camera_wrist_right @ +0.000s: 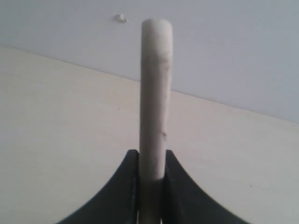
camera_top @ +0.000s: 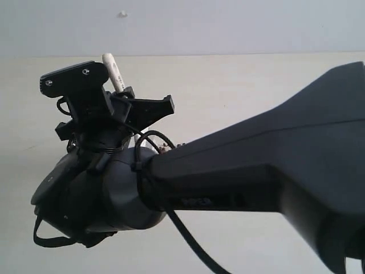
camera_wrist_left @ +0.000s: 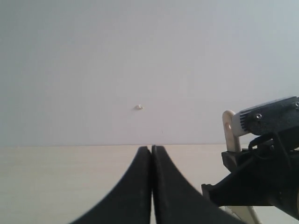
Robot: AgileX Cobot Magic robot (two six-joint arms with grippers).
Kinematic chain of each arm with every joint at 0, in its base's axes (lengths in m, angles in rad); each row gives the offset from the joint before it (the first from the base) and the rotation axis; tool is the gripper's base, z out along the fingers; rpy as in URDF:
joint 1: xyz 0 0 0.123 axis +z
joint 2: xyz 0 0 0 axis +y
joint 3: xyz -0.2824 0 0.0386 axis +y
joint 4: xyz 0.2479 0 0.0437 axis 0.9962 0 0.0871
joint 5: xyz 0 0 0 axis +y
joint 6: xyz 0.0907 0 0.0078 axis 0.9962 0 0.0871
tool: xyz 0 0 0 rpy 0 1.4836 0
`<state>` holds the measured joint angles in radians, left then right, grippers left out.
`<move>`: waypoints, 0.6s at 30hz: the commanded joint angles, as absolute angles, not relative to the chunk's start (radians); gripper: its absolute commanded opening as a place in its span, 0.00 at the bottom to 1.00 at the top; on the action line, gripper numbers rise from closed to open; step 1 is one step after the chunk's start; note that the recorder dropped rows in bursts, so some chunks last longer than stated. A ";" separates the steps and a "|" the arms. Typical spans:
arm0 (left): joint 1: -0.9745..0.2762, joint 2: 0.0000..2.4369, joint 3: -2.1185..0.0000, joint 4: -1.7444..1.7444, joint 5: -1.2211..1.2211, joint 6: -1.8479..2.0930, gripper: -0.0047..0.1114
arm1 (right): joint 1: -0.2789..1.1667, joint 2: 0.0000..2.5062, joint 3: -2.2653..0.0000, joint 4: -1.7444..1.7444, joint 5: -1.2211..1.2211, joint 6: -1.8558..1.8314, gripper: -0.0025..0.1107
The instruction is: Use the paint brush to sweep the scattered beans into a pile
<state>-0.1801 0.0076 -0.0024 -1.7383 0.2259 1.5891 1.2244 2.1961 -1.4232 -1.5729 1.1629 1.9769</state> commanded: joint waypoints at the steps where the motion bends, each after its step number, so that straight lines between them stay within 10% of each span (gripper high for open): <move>1: -0.188 0.013 0.000 -1.744 0.233 1.593 0.04 | 1.244 2.165 -1.433 -1.652 1.030 2.049 0.02; 18: -0.188 0.013 0.000 -1.744 0.233 1.593 0.04 | 1.140 2.188 -1.433 -1.672 0.903 2.109 0.02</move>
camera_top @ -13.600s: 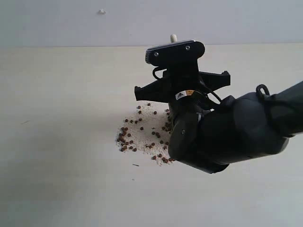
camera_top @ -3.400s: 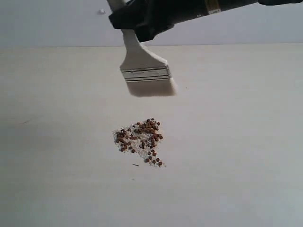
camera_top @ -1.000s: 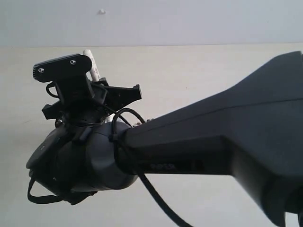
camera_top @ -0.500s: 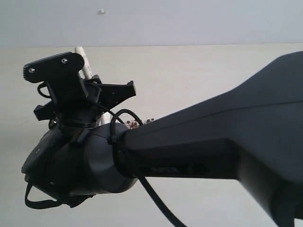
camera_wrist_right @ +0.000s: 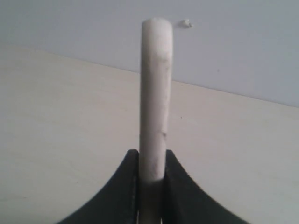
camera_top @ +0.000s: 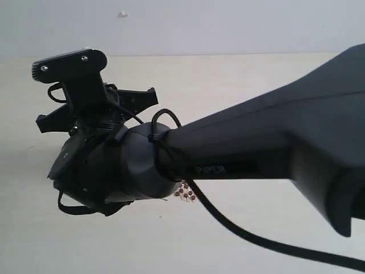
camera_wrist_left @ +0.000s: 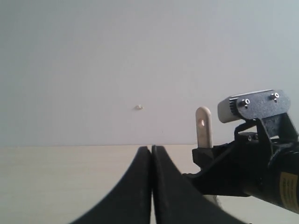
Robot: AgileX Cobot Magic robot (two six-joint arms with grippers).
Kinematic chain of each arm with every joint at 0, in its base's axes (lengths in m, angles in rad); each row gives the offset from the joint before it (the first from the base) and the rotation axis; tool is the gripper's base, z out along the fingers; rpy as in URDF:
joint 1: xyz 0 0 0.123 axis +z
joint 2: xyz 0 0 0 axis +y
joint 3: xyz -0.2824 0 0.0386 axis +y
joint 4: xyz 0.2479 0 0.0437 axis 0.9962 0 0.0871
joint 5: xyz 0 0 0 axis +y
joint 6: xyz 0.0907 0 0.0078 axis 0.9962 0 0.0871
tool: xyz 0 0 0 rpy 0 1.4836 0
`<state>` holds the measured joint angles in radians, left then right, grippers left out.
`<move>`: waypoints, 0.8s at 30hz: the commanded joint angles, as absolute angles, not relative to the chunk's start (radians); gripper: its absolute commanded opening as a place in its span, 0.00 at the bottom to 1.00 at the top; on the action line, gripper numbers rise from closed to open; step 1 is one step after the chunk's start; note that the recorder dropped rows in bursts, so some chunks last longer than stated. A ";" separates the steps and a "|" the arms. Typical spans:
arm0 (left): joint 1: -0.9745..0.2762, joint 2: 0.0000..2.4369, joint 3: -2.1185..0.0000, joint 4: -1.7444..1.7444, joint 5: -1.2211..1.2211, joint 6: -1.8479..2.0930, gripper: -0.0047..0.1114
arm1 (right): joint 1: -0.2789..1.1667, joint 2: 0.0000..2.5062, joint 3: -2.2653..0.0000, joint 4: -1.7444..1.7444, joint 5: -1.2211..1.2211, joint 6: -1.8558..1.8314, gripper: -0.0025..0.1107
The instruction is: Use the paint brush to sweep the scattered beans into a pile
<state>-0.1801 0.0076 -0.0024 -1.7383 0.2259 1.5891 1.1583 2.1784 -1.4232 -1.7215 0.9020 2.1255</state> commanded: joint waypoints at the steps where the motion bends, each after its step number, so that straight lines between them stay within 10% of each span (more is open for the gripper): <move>1: -0.188 0.013 0.000 -1.744 0.233 1.593 0.04 | 1.138 2.192 -1.433 -1.631 0.923 2.096 0.02; 24: -0.188 0.013 0.000 -1.744 0.233 1.593 0.04 | 1.316 2.069 -1.421 -1.685 0.906 1.754 0.02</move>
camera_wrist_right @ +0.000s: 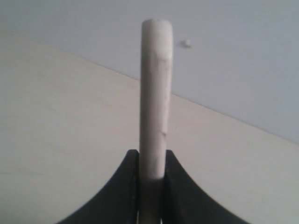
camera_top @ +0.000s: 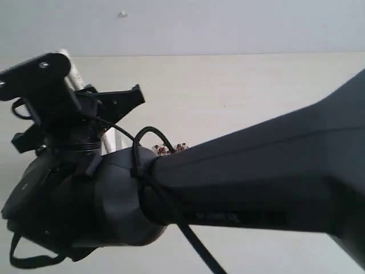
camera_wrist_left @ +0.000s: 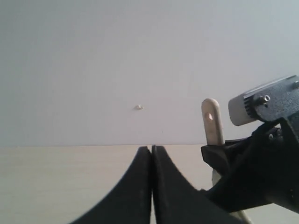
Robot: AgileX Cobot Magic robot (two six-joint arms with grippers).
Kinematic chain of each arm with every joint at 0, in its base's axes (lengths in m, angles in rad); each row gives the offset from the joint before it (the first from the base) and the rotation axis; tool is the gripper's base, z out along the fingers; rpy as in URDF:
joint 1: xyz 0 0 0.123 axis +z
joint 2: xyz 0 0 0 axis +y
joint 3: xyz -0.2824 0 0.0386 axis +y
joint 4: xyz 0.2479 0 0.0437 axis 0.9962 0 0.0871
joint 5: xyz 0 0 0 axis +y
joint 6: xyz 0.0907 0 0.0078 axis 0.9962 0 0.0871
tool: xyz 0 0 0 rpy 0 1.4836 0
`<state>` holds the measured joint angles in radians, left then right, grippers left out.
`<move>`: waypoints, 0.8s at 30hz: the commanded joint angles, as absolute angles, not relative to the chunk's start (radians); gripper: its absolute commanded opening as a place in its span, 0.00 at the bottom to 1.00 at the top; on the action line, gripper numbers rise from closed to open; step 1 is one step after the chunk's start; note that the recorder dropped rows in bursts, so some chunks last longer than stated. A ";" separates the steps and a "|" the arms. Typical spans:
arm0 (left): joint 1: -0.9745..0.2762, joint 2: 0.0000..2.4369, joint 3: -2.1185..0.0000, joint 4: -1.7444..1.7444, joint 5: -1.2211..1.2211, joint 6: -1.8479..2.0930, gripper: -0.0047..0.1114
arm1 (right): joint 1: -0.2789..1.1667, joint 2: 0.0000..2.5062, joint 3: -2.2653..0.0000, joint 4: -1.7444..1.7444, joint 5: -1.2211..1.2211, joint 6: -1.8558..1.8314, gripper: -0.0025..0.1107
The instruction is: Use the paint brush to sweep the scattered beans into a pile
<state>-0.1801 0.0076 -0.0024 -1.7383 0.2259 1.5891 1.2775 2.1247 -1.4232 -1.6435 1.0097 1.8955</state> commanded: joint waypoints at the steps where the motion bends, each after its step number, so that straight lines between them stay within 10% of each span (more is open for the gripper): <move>1: -0.188 0.013 0.000 -1.744 0.233 1.593 0.04 | 1.320 2.053 -1.407 -1.701 0.884 1.737 0.02; 17: -0.188 0.013 0.000 -1.744 0.233 1.593 0.04 | 1.326 1.067 -0.656 -1.744 0.467 1.422 0.02; 24: -0.188 0.013 0.000 -1.744 0.233 1.593 0.04 | 1.326 0.672 -0.659 -1.744 0.062 1.136 0.02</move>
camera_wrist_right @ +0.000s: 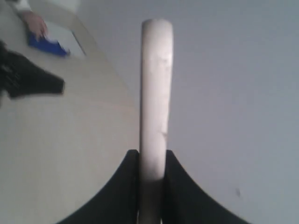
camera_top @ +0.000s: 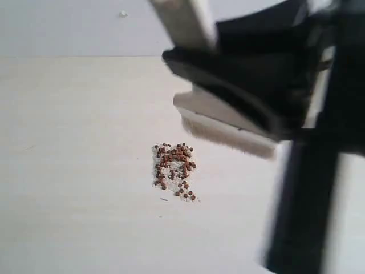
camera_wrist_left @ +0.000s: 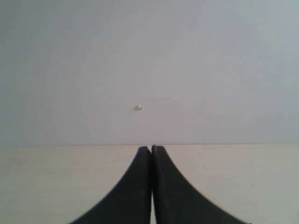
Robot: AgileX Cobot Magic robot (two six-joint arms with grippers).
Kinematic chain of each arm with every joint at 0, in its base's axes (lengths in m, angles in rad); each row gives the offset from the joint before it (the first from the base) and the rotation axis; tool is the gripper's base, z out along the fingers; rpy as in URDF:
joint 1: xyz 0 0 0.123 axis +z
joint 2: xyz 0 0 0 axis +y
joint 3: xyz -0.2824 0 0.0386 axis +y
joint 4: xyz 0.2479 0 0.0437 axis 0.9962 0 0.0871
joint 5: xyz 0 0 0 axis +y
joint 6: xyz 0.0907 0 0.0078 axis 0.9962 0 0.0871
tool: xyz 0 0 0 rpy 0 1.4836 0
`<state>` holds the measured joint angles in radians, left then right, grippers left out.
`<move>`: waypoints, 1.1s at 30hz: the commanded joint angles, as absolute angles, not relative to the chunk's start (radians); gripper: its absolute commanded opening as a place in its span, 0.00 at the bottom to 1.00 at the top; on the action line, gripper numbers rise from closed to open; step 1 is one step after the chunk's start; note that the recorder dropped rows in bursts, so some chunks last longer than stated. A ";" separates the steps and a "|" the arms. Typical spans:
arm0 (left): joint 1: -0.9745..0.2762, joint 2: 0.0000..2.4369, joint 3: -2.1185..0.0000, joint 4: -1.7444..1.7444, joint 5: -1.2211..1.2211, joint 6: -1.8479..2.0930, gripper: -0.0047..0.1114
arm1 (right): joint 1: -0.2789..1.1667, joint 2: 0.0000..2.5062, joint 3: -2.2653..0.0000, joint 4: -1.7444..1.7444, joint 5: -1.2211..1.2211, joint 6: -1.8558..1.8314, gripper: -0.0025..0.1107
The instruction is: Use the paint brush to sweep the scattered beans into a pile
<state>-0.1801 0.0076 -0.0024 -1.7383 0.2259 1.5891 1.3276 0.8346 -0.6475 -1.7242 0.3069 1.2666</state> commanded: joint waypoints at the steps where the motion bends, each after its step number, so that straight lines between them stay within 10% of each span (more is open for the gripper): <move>1: -0.188 0.013 0.000 -1.744 0.233 1.593 0.04 | 1.326 0.636 -0.667 -1.744 -0.006 1.106 0.02; 22: -0.188 0.013 0.000 -1.744 0.233 1.593 0.04 | 1.326 0.916 -0.694 -1.696 0.395 0.981 0.02; 28: -0.188 0.013 0.000 -1.744 0.233 1.593 0.04 | 1.239 0.883 -0.710 -0.537 0.153 -0.325 0.02; 33: -0.188 0.013 0.000 -1.744 0.233 1.593 0.04 | 1.001 0.919 -0.563 -0.354 -0.277 -0.383 0.02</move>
<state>-0.1801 0.0076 -0.0024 -1.7383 0.2259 1.5891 1.0851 0.8970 -0.6209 -0.4412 -0.1000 -0.3559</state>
